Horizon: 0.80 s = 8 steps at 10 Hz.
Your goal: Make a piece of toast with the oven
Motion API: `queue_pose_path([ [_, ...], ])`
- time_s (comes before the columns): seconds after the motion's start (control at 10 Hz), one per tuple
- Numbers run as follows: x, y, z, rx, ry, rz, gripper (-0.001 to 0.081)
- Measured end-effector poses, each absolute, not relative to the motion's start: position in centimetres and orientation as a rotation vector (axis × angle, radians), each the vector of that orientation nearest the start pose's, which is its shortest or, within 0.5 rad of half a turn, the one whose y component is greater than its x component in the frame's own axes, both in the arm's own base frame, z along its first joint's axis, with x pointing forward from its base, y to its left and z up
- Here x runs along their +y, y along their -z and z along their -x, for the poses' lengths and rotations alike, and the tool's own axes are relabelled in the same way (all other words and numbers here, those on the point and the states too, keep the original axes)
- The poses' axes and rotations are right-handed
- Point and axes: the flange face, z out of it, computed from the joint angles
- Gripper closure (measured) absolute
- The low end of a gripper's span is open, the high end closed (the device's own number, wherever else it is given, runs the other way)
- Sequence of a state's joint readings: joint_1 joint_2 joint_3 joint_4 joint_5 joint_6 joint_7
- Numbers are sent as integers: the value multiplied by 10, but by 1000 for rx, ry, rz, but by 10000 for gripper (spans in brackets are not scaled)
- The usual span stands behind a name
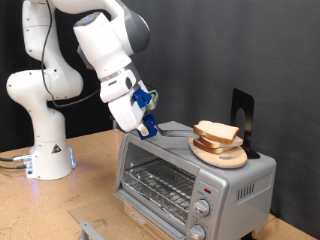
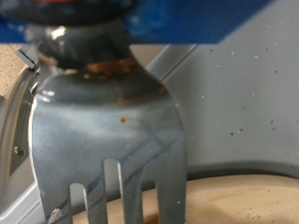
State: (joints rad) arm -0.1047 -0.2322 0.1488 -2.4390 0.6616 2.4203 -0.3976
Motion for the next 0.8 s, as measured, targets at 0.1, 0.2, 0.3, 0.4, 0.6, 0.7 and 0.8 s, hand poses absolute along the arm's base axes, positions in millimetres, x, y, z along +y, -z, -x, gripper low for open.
queue_pose_path([
  [0.1, 25, -411, -474, 18, 393, 2710, 412],
  [0.2, 26, -411, -474, 16, 392, 2710, 412],
  [0.3, 27, -411, -474, 14, 391, 2711, 412],
  [0.4, 28, -411, -474, 14, 389, 2712, 412],
  [0.6, 30, -410, -475, 10, 382, 2715, 412],
  [0.7, 31, -411, -476, 4, 374, 2713, 412],
  [0.8, 34, -411, -476, -6, 360, 2709, 412],
])
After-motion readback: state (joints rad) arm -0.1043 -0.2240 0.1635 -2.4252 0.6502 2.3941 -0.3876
